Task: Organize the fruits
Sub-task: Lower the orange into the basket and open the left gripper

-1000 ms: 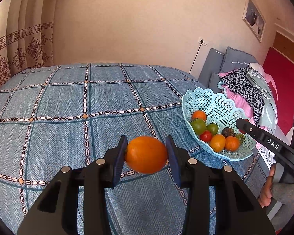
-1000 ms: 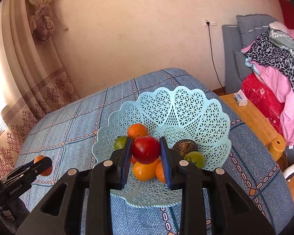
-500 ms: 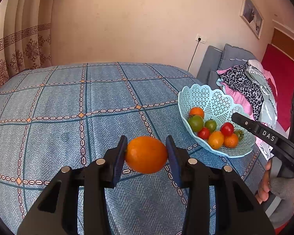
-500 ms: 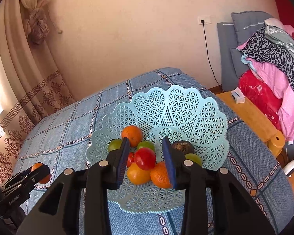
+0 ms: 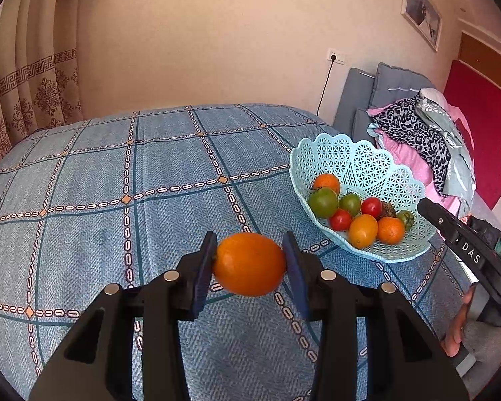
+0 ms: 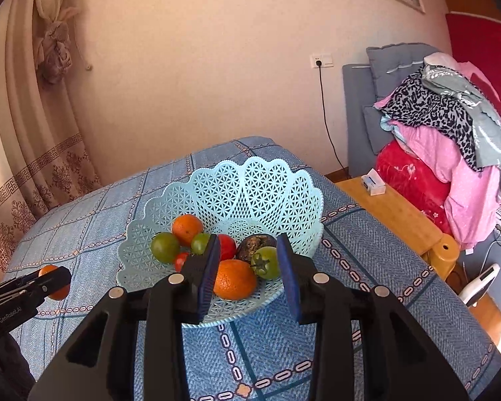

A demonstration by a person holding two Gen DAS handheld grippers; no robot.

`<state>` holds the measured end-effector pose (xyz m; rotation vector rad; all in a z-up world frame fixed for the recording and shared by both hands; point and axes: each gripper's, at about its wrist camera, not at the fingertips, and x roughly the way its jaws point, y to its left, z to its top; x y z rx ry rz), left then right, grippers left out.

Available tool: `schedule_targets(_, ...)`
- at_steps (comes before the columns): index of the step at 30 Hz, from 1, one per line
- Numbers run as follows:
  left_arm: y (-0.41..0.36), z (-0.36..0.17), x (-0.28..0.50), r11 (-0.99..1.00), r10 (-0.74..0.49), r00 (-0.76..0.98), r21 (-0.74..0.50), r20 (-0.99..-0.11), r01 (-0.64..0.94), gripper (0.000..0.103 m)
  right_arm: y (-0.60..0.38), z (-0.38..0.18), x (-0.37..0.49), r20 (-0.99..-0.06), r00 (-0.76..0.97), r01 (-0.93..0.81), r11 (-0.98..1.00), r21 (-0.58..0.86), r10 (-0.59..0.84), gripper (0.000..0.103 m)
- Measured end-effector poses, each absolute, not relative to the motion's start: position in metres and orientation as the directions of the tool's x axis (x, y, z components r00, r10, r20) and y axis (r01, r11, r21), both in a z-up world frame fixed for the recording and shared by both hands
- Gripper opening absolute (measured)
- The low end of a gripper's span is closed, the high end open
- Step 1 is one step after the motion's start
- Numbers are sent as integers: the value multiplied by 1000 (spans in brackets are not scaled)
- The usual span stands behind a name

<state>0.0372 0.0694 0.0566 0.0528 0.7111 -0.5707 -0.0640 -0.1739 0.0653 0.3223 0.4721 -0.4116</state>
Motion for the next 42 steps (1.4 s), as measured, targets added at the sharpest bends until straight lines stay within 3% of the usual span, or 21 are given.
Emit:
schedule_targets(13,12,80,22,799,-517,602,-92,-608,594,42,-181,64,-80,-445,826,477,850,224,-346,35)
schedule_targets(34,-49,64,27,757,-545,549,-90,-634,647,43,-187,61,-91,-417,828,504,825,255,-376,35)
schedule_targets(35,-50,62,29,757,-544,544,-96,-639,646,45,-187,60,-91,-416,827,505,825,255,-377,35)
schedule_targets(37,-47,62,30,766,-543,554,-103,-632,634,75,-187,60,-91,-416,826,507,823,256,-380,35)
schedule_targets(39,-42,65,28,775,-545,577,-104,-608,623,77,-188,59,-91,-415,824,513,818,259,-386,38)
schedule_targets(40,-39,67,28,774,-548,577,-108,-605,623,77,-188,59,-92,-412,824,516,816,261,-389,43)
schedule_targets(41,-36,69,28,775,-551,578,-112,-602,622,77,-188,60,-94,-405,824,520,814,260,-396,55)
schedule_targets(42,-34,70,28,778,-550,584,-113,-598,618,78,-187,61,-95,-397,823,524,812,256,-405,59)
